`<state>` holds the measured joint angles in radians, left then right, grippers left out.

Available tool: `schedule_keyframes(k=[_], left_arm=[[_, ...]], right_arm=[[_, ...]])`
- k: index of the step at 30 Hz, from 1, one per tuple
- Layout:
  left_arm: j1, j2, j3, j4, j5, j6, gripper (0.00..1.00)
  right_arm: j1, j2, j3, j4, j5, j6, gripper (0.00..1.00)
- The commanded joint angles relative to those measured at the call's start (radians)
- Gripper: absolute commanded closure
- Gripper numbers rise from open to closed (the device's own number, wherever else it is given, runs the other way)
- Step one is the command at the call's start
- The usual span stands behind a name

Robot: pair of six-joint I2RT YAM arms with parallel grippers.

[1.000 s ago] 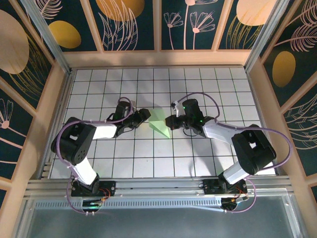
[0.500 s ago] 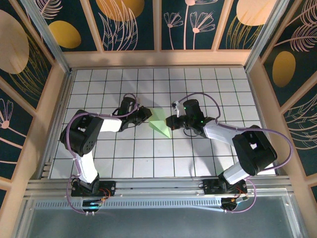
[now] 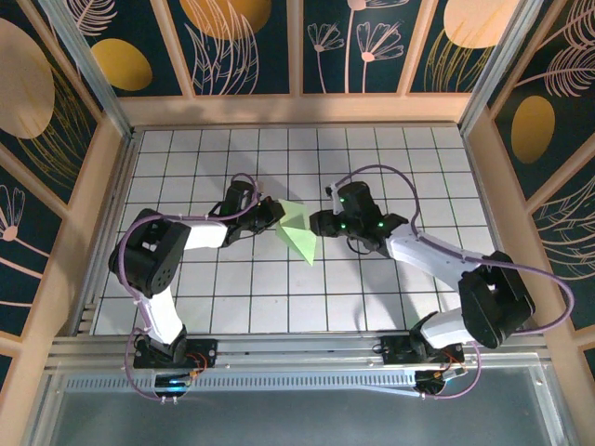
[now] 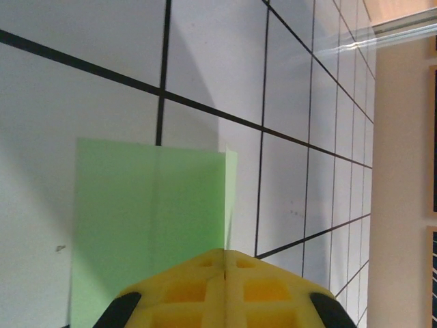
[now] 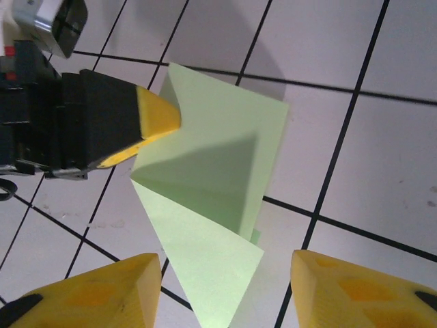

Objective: Fold a paper plane with a square sheet of paper (fold left side to right side)
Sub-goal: Fourth fold the wing at the center of the table.

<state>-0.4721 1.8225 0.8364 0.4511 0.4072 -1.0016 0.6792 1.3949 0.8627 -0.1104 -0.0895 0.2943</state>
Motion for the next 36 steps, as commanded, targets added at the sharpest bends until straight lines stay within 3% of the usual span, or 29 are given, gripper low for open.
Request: schedule_keyframes(k=[1,8,13,36], left_arm=[[-0.016,-0.033,-0.018,-0.01,-0.018,-0.02,0.99],[-0.029,-0.054,-0.027,-0.035,-0.039,-0.014,0.99],[-0.033,-0.062,-0.033,-0.037,-0.042,-0.016,0.99],[-0.037,-0.049,-0.031,-0.029,-0.039,-0.02,0.99]], right_arm=[[0.094,-0.001,0.054,-0.159,0.219,0.031,0.46],[0.294,0.141,0.103,-0.224,0.407,0.122,0.44],[0.35,0.231,0.139,-0.229,0.449,0.169,0.45],[0.385,0.422,0.222,-0.248,0.523,0.165,0.64]])
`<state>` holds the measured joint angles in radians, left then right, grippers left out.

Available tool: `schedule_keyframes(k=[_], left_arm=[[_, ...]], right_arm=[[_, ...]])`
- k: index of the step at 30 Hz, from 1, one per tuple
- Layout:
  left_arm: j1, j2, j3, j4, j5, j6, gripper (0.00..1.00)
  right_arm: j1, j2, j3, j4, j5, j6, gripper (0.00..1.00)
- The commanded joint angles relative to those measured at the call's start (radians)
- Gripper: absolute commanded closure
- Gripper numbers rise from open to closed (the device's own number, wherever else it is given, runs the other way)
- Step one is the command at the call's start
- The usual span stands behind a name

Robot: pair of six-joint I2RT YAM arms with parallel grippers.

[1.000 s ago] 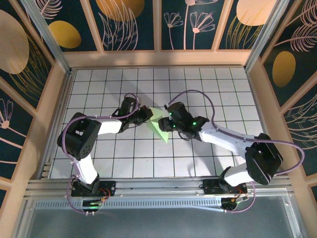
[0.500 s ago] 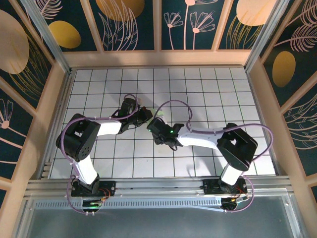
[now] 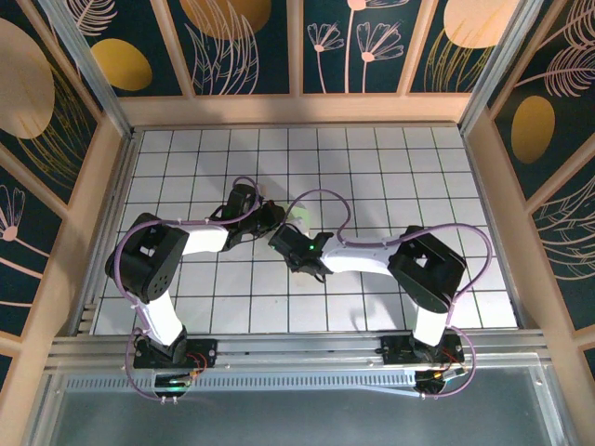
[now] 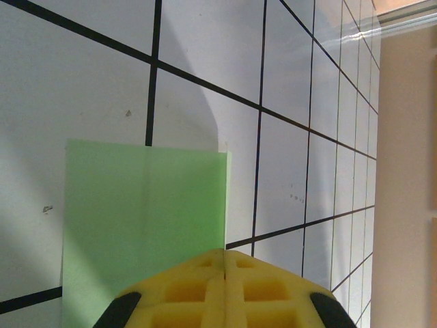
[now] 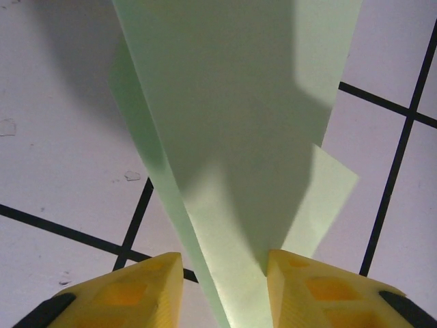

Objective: Fold a paper plane with a square sheet of paper (fold left side to right side)
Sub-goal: Fourth fold the wing at the center of the table.

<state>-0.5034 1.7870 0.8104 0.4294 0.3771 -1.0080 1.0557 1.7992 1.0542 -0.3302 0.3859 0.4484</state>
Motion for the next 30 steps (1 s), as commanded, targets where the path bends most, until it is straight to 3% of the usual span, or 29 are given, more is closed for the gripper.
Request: schedule_keyframes(k=[1,12,17,24,30], left_arm=[[-0.006,-0.012,-0.006,-0.008,-0.008,-0.014,0.99],[-0.006,-0.012,-0.01,-0.009,-0.01,-0.011,0.98],[-0.004,-0.036,-0.015,-0.031,-0.03,0.005,0.89],[0.053,-0.131,-0.074,-0.052,-0.03,0.023,0.74],[0.122,-0.236,-0.129,-0.128,-0.047,0.08,0.68]], right_arm=[[0.009,0.021,0.034,-0.029,0.047,0.012,0.65],[0.009,0.036,0.036,-0.042,0.052,0.011,0.84],[0.007,0.036,0.028,-0.046,0.059,0.003,1.0],[-0.007,0.009,0.003,-0.031,0.03,-0.028,1.0],[-0.068,-0.078,-0.075,0.073,-0.176,-0.09,1.0]])
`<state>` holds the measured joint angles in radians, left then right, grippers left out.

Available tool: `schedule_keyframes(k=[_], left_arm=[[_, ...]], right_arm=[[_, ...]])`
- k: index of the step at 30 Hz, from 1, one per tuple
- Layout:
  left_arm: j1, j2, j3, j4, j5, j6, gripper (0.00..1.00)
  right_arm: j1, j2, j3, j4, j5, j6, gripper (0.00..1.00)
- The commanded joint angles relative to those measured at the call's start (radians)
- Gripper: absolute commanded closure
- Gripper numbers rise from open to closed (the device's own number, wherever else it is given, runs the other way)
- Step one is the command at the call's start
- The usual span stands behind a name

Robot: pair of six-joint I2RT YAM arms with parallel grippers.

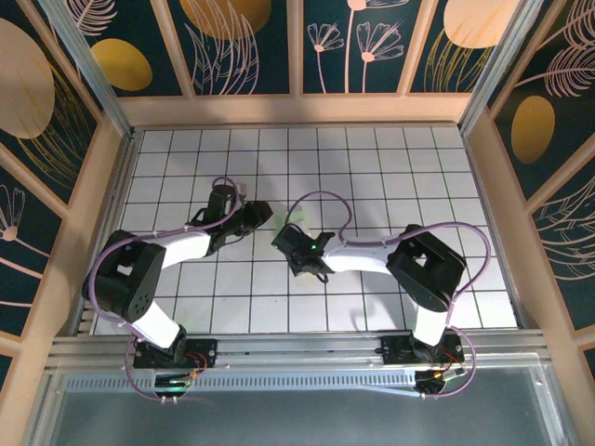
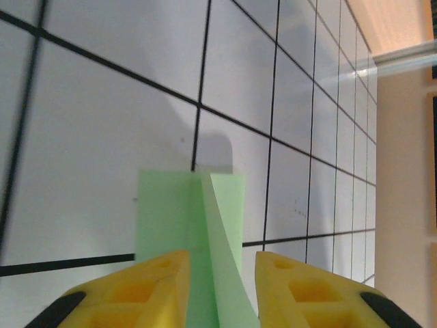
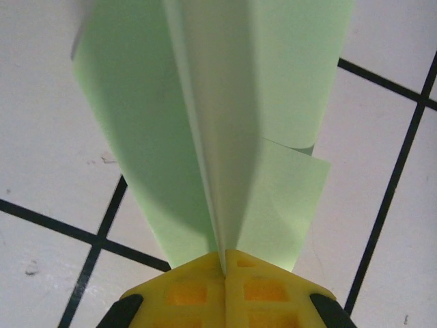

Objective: Fold a paper plane with a square sheet of paper (fold left side to right side)
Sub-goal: Fourth fold the wing at the center of the table.

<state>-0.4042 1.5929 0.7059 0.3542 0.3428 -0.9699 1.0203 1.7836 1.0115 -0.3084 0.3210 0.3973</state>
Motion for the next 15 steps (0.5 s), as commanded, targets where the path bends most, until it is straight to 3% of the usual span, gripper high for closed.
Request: schedule_keyframes(k=[1,10,15], left_arm=[[0.032,-0.056,-0.034,-0.058,-0.009,0.047,0.67],[0.058,-0.089,-0.076,-0.059,0.041,0.07,0.67],[0.058,-0.086,-0.094,-0.051,0.064,0.077,0.68]], right_arm=[[-0.046,-0.08,-0.049,0.073,-0.158,-0.048,1.0],[-0.186,-0.153,-0.176,0.228,-0.58,-0.061,1.0],[-0.21,-0.128,-0.203,0.251,-0.622,-0.063,1.0]])
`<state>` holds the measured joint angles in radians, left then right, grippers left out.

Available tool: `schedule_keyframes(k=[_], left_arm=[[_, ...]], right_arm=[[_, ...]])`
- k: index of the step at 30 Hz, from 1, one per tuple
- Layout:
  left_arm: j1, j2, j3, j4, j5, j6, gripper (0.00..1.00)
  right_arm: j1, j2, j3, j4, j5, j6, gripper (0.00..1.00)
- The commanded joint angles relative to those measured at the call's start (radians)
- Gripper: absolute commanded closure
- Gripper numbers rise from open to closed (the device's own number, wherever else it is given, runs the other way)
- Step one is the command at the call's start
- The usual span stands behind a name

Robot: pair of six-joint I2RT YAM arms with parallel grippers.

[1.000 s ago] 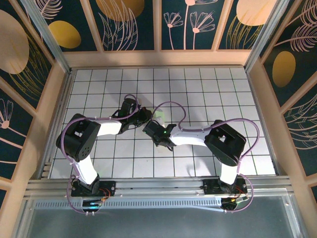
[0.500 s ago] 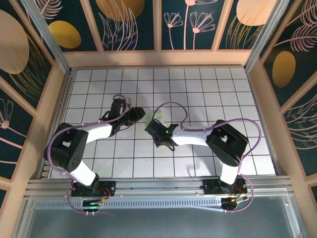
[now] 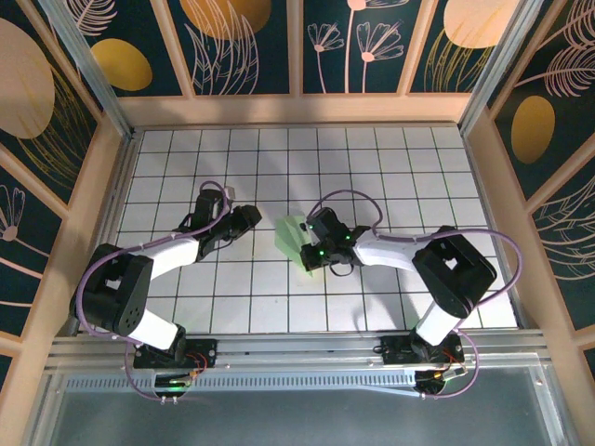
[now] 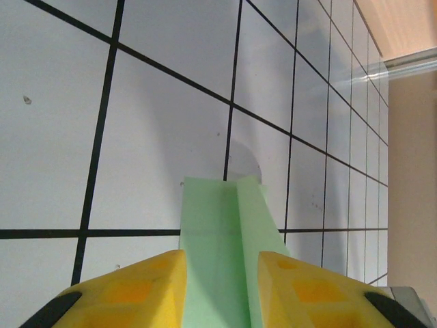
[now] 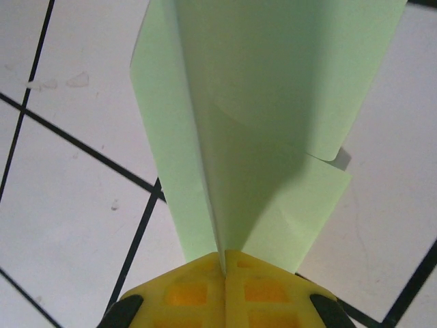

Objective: Fold a paper plane with a square sheet of paper (fold left side to right side)
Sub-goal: Fourth fold the wing at the center of the table.

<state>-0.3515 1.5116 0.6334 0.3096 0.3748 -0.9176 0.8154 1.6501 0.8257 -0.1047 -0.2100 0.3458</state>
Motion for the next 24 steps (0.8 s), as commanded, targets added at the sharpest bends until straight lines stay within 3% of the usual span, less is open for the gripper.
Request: schedule_keyframes(k=[1,12,24], left_arm=[[0.005,-0.006,-0.024,-0.008,0.032,0.025,0.68],[-0.004,-0.054,-0.08,0.003,0.071,0.001,0.68],[-0.132,-0.035,-0.103,0.046,0.039,-0.083,0.66]], right_arm=[[-0.008,0.01,-0.019,0.052,-0.096,-0.011,1.0],[-0.044,0.054,-0.058,0.131,-0.194,0.017,1.0],[-0.072,0.063,-0.102,0.199,-0.262,0.039,1.0]])
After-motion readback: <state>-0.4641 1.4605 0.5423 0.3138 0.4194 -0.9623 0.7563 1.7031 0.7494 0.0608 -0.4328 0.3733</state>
